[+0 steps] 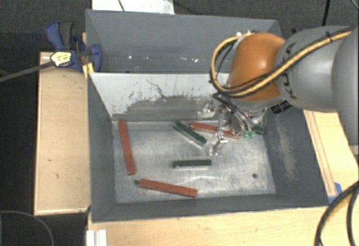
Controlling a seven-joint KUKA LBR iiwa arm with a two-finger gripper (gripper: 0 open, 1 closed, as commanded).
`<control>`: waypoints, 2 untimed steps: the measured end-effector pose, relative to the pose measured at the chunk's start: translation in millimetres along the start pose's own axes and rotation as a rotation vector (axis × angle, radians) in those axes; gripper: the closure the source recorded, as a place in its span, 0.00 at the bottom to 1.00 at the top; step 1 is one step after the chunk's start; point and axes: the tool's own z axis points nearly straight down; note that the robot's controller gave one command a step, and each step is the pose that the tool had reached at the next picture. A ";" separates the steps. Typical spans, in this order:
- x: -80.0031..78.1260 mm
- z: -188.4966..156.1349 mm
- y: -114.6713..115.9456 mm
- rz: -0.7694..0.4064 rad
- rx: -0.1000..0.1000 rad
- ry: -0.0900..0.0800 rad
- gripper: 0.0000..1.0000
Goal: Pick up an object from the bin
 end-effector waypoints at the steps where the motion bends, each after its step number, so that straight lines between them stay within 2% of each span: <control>1: -11.4 41.8 40.5 0.133 0.000 -0.022 0.00; 2: -10.8 44.3 37.7 0.339 -0.005 -0.008 1.00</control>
Offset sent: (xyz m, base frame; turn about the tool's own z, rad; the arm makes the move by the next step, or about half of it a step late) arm 0.0041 0.0358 -0.0499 0.3423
